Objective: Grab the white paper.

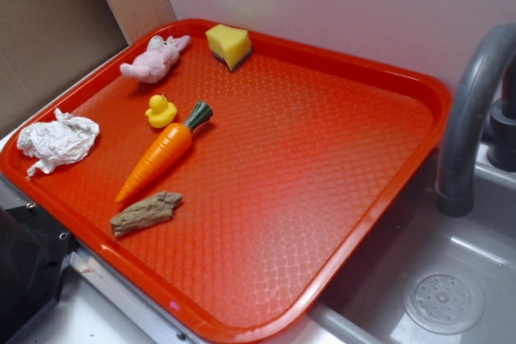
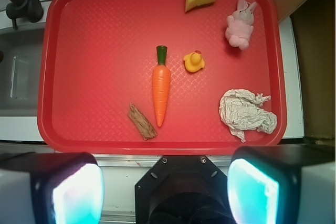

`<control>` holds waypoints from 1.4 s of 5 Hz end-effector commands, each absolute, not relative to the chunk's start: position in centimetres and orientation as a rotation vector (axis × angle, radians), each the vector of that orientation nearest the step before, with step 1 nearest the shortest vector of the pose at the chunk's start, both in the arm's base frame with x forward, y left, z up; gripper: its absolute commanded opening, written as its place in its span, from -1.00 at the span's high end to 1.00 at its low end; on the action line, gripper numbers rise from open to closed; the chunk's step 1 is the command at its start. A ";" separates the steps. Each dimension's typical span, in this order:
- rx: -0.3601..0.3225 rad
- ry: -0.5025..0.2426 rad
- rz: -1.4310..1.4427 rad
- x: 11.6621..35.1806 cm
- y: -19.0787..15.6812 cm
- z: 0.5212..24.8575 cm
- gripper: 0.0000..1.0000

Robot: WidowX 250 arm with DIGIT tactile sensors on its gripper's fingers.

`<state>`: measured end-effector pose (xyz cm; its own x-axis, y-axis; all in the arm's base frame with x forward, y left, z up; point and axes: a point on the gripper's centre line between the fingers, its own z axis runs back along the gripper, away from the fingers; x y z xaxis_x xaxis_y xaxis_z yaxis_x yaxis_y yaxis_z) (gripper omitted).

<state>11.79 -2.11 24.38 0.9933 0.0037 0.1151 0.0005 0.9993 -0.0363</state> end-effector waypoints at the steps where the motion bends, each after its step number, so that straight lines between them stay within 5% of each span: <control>1: -0.036 -0.115 0.002 11.8 -2.1 24.4 -1.00; 2: 0.116 -0.227 -0.174 14.8 0.2 23.6 -1.00; 3: 0.224 -0.255 -0.413 17.1 1.8 24.0 -1.00; 4: 0.265 -0.225 -0.653 18.8 2.3 22.9 -1.00; 6: 0.338 0.170 -1.062 16.5 4.3 15.3 -1.00; 7: 0.360 0.292 -1.062 14.5 5.2 13.1 -1.00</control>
